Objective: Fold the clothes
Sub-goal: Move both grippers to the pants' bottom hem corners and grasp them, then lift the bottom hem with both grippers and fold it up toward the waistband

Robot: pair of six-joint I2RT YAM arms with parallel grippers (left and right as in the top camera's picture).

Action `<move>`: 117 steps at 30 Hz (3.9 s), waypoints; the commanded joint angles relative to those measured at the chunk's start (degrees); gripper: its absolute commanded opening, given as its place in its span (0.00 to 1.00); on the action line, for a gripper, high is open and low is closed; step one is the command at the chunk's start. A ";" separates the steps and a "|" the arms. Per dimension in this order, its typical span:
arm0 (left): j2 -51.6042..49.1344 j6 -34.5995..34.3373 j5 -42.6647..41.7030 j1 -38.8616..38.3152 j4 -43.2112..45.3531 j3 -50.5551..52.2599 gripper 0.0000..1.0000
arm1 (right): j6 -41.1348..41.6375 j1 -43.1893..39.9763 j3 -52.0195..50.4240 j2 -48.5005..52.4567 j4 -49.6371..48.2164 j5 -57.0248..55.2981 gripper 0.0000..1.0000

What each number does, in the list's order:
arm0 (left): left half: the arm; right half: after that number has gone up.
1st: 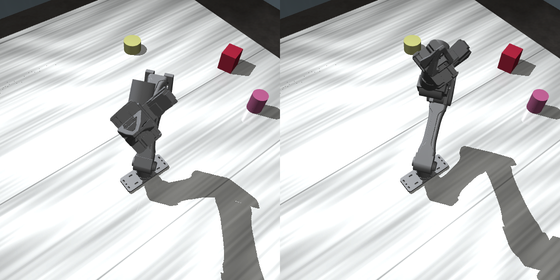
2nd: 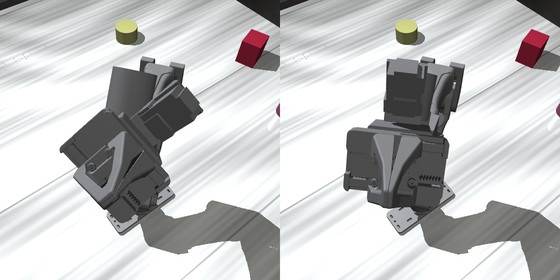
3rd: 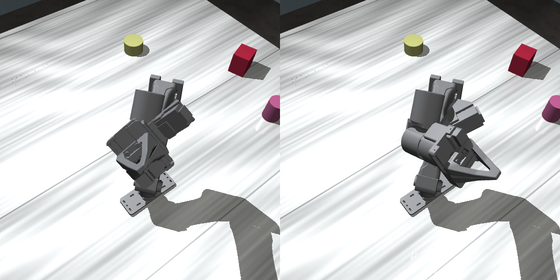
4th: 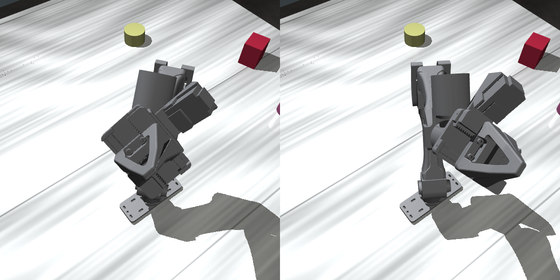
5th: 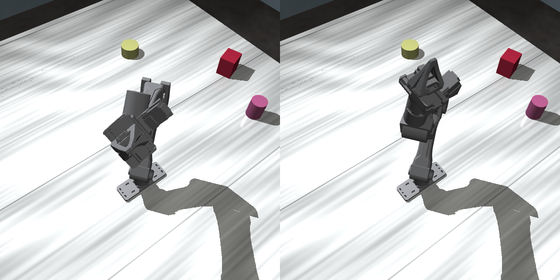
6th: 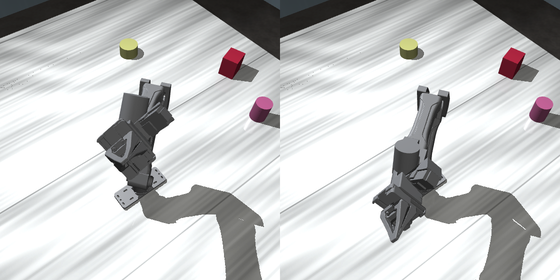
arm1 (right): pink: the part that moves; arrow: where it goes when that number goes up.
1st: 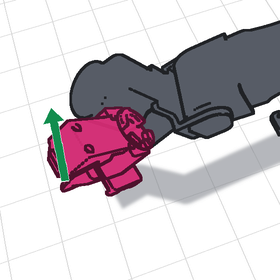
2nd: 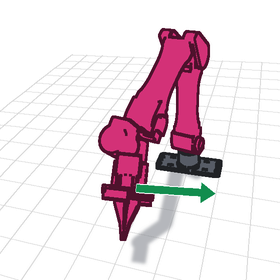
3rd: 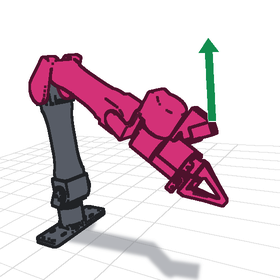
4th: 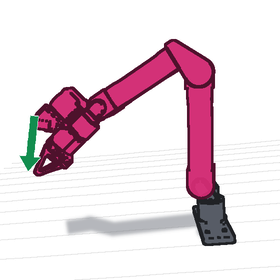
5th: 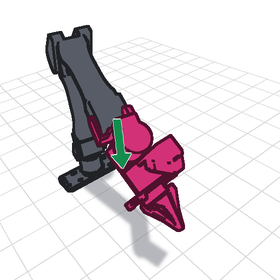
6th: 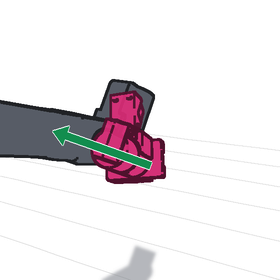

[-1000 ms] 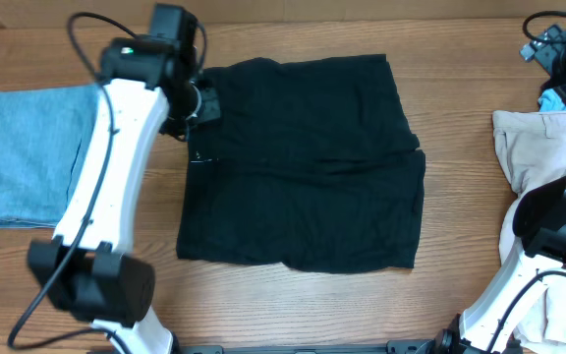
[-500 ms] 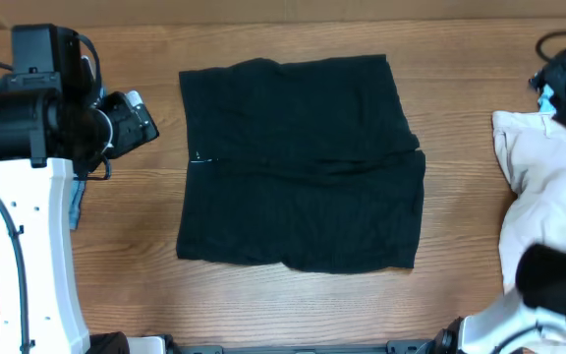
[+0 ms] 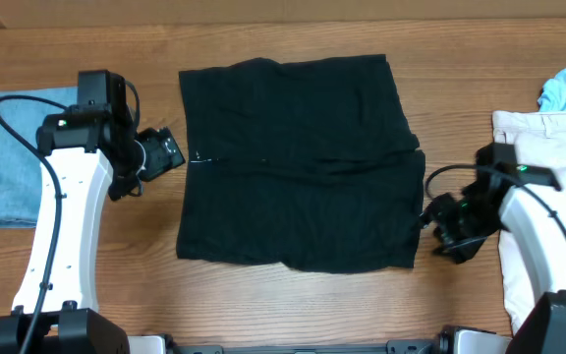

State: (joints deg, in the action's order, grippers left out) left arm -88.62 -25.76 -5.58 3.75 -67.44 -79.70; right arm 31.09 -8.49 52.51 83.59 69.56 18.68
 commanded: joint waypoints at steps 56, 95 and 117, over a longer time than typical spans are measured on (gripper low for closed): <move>0.17 -11.82 -6.49 -5.97 7.82 33.64 0.75 | 9.20 4.96 -15.52 -1.25 -20.00 1.79 0.04; 0.31 -13.77 2.75 -6.03 11.96 32.35 0.04 | 4.46 4.96 -7.26 -1.25 -15.34 -0.66 0.04; 14.38 -8.92 5.29 -8.07 -11.28 -6.82 0.04 | -8.13 5.01 36.70 -0.13 4.66 -8.02 0.04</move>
State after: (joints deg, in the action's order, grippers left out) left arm -75.22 -35.77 -3.99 -4.43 -79.68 -82.28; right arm 24.86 -3.57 85.38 83.11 75.35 13.08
